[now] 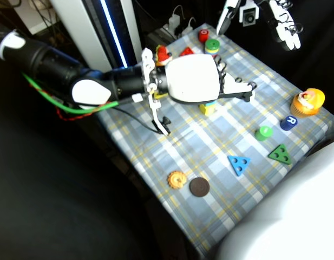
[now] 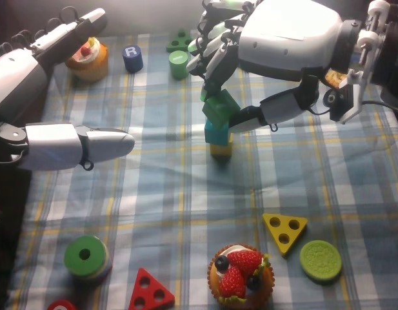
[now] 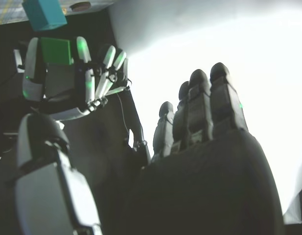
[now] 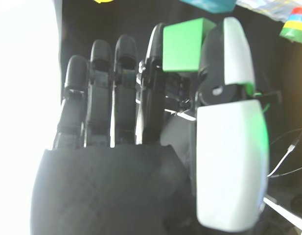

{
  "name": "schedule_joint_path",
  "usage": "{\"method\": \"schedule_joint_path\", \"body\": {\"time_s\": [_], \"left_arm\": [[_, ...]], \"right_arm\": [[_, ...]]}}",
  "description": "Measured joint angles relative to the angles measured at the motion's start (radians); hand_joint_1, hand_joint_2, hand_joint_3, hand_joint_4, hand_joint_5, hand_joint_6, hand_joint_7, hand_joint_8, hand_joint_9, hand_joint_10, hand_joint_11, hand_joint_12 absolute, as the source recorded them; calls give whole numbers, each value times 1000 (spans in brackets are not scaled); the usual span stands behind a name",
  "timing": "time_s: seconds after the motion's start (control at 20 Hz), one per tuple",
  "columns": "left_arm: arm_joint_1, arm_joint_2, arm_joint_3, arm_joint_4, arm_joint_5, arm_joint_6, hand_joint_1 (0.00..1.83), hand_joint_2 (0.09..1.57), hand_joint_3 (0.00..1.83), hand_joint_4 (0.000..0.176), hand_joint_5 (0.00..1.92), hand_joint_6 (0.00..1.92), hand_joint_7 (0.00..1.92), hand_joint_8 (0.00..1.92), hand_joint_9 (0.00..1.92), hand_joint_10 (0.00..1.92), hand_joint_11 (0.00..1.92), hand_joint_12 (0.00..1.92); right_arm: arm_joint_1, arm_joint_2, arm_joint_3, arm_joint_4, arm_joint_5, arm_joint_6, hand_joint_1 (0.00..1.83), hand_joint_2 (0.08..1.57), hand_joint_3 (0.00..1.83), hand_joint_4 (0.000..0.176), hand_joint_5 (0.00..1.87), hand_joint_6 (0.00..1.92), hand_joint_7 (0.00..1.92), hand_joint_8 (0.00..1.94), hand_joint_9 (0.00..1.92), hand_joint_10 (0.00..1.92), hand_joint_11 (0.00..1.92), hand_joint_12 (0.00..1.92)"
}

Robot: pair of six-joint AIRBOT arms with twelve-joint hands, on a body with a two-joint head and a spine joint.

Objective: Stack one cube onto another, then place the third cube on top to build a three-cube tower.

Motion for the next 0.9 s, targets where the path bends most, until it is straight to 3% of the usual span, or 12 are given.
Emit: {"method": "schedule_joint_path", "body": {"time_s": [0.55,0.65,0.75,0.85,0.9], "left_arm": [[-4,0,0,2,0,0,795,852,0,175,94,7,96,0,168,3,0,0],[-4,0,0,1,1,0,802,860,1,167,106,10,102,2,170,2,0,0],[-4,0,0,2,0,0,804,859,0,174,103,8,104,3,168,2,0,0],[-4,0,0,2,1,0,799,855,0,170,110,9,106,3,177,5,0,0],[-4,0,0,2,1,0,790,856,0,171,109,7,105,2,175,3,0,0]], "right_arm": [[0,-7,7,-8,-23,0,1186,1037,1,0,1151,692,708,0,490,0,0,822],[0,-8,7,-10,-23,0,1188,1035,0,0,1157,682,701,0,480,2,0,797],[0,-8,7,-10,-24,0,1182,1033,0,0,1160,674,695,1,487,4,0,822],[0,-8,7,-10,-24,0,1129,1038,1,0,1142,710,671,3,490,2,0,864],[0,-8,7,-10,-24,0,1115,1041,1,33,1133,725,664,2,488,1,0,868]]}}
